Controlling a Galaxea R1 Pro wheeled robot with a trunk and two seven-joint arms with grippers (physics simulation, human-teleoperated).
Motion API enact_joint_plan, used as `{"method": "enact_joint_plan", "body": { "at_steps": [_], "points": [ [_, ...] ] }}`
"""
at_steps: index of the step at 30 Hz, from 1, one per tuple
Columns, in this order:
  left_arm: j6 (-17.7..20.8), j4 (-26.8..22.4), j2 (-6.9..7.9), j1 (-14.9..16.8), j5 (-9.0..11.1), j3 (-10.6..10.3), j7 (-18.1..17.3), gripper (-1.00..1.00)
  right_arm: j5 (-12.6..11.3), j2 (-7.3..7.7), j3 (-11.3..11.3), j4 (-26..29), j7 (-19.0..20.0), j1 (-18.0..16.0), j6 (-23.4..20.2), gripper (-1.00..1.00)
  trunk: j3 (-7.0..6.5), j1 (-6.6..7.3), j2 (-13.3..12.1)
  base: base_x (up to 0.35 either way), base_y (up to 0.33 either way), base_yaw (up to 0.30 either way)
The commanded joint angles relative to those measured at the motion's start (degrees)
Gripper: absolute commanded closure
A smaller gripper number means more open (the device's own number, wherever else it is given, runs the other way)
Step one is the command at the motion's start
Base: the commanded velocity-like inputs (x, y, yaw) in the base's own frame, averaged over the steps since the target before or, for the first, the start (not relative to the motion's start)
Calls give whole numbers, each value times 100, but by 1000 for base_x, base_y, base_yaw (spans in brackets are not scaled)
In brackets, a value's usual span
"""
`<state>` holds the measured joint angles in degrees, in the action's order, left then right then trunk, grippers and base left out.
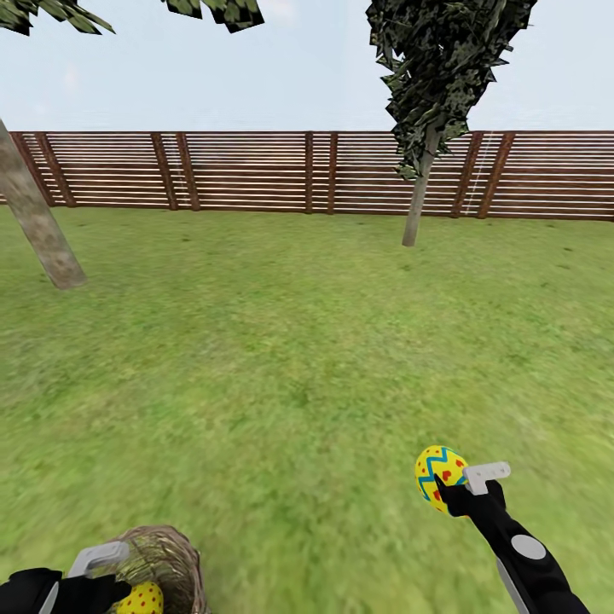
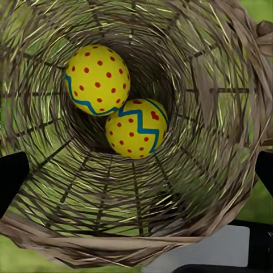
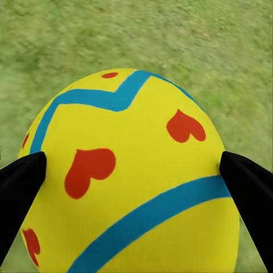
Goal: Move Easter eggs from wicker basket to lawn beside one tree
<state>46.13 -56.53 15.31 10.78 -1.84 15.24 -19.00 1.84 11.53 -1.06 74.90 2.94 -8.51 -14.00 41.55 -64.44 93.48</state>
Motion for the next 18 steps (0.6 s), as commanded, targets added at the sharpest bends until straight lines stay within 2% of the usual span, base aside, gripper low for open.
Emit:
{"method": "enact_joint_plan", "body": {
  "at_steps": [1, 4, 13, 18],
  "points": [
    [27, -6, -6, 3, -19, 13, -33, -100, 19, 0, -8, 8, 31, -2, -32, 100, 5, 0, 3, -5, 20, 0],
    [20, -6, -12, 3, -19, 11, -33, -100, 18, 0, -8, 7, 38, -2, -28, 100, 5, 0, 3, -1, 5, 0],
    [27, 11, -10, 3, -18, 26, -23, -100, 26, -2, 0, 7, 45, -2, -25, 100, 167, -197, 364, 0, 0, 0],
    [28, 2, -10, 3, -10, 41, -24, -100, 21, 6, 206, 1, 32, -2, -24, 100, 257, -307, 564, 0, 0, 0]
  ]
}}
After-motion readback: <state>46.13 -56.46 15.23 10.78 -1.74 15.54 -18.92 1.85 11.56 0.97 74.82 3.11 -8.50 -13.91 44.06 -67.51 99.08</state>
